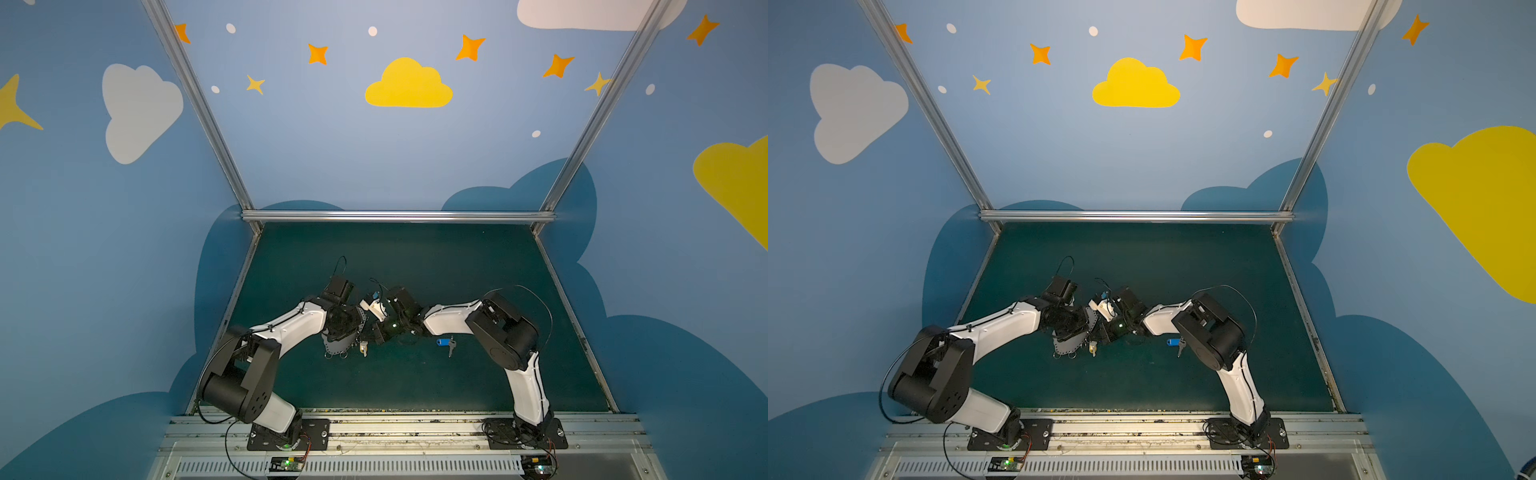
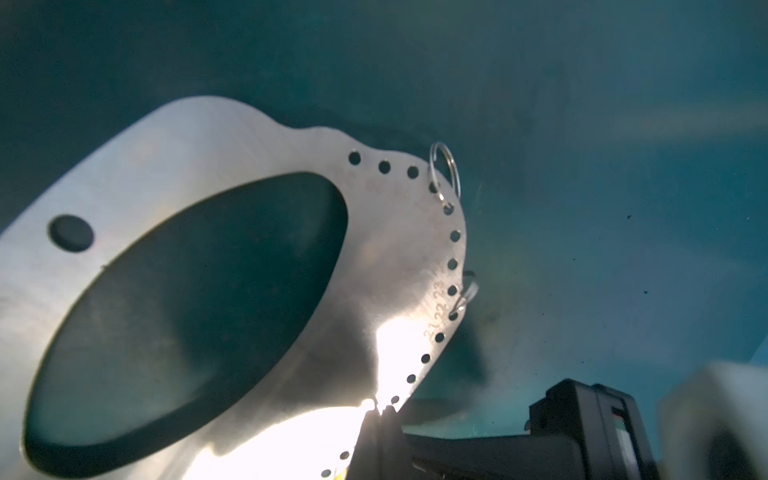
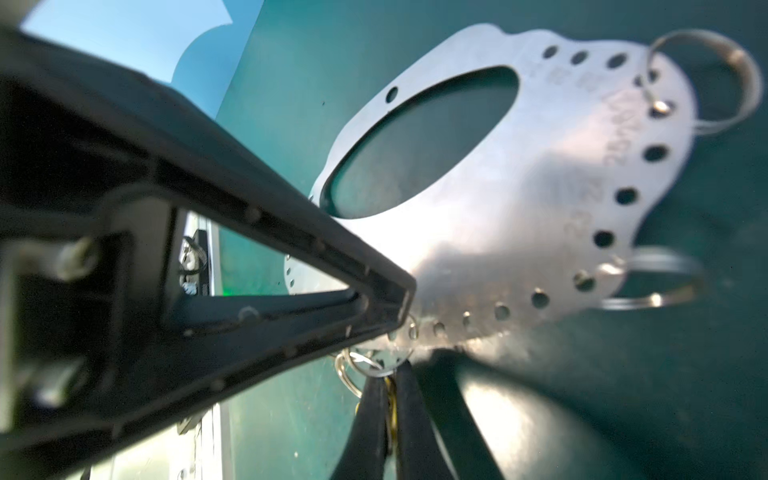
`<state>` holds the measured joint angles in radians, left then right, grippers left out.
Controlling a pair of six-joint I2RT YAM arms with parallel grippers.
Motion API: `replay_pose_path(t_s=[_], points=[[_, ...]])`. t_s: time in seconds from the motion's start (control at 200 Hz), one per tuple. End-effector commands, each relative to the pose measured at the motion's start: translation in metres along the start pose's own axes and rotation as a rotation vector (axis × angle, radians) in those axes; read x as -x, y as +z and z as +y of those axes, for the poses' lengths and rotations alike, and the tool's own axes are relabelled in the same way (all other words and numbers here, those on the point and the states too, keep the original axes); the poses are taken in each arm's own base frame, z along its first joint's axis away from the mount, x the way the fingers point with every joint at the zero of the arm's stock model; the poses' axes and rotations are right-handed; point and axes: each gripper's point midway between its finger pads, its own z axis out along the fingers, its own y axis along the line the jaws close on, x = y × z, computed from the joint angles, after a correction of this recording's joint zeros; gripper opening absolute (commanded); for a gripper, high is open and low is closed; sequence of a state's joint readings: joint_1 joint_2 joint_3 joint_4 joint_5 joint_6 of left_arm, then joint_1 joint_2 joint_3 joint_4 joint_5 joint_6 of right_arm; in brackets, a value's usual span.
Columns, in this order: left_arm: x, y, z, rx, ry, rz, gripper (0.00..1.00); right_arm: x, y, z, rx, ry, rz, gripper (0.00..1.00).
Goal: Put the keys on the keyring
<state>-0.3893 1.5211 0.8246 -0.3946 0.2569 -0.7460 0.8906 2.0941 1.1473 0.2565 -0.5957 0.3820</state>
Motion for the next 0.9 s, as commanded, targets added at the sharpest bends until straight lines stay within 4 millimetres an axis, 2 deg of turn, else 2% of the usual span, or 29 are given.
replay_pose_path(t_s=[0.0,0.34,0.701,0.896], points=[[-0.002,-0.004,-0.002,-0.007,-0.003,0.001,0.04,0.001,-0.012,-0.032,-0.175,0.007,-0.057,0.00],[-0.003,-0.001,-0.002,-0.003,0.000,0.010,0.04,0.008,-0.026,-0.041,-0.271,0.015,-0.129,0.00],[-0.005,0.002,0.003,0.023,0.003,0.019,0.04,0.014,-0.038,-0.040,-0.311,-0.006,-0.188,0.00],[-0.006,0.004,0.001,0.022,0.008,0.028,0.04,0.017,-0.039,-0.034,-0.308,-0.037,-0.196,0.00]])
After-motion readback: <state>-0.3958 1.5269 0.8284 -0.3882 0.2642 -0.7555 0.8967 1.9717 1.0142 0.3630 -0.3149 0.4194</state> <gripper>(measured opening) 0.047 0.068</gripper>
